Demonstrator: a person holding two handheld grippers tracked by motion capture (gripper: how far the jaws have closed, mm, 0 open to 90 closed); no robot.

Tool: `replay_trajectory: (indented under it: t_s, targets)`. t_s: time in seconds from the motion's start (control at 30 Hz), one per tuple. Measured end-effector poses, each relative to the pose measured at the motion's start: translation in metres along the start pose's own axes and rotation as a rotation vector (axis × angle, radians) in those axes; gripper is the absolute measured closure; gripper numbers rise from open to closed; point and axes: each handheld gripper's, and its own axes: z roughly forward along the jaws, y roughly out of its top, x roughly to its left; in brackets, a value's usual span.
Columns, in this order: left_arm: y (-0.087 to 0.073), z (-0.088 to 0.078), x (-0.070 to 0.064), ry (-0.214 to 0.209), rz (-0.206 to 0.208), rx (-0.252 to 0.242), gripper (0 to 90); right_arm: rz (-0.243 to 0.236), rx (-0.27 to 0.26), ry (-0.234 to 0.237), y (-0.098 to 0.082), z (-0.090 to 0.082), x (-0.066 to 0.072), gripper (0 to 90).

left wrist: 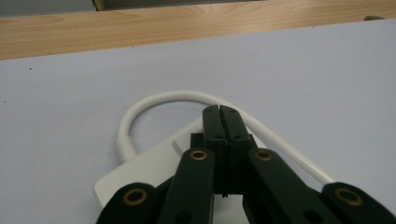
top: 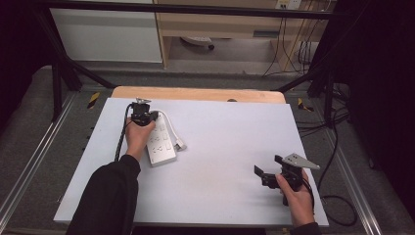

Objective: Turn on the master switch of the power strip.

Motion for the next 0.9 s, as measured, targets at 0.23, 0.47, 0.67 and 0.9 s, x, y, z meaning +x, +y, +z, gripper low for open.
replay_trajectory:
  t_s: [0.23,0.47,0.67,0.9]
  targets:
    - [-0.0003,-0.0001,0.0001,-0.001,0.003,0.009,90.0,0.001,0.0,-0.001,-0.0001,-0.0004,-0.0002,3.2]
    - [-0.0002,-0.0002,0.0014,-0.007,-0.014,0.009,90.0,0.001,0.001,0.002,-0.0001,0.0002,0.0005,3.2]
    - [0.0,-0.0006,0.0022,-0.014,-0.02,0.006,90.0,0.002,0.0,0.002,0.0,-0.0002,0.0005,3.2]
    - [0.0015,-0.0071,0.004,-0.023,-0.028,-0.035,90.0,0.004,-0.007,-0.003,0.0006,-0.0012,-0.0003,3.1]
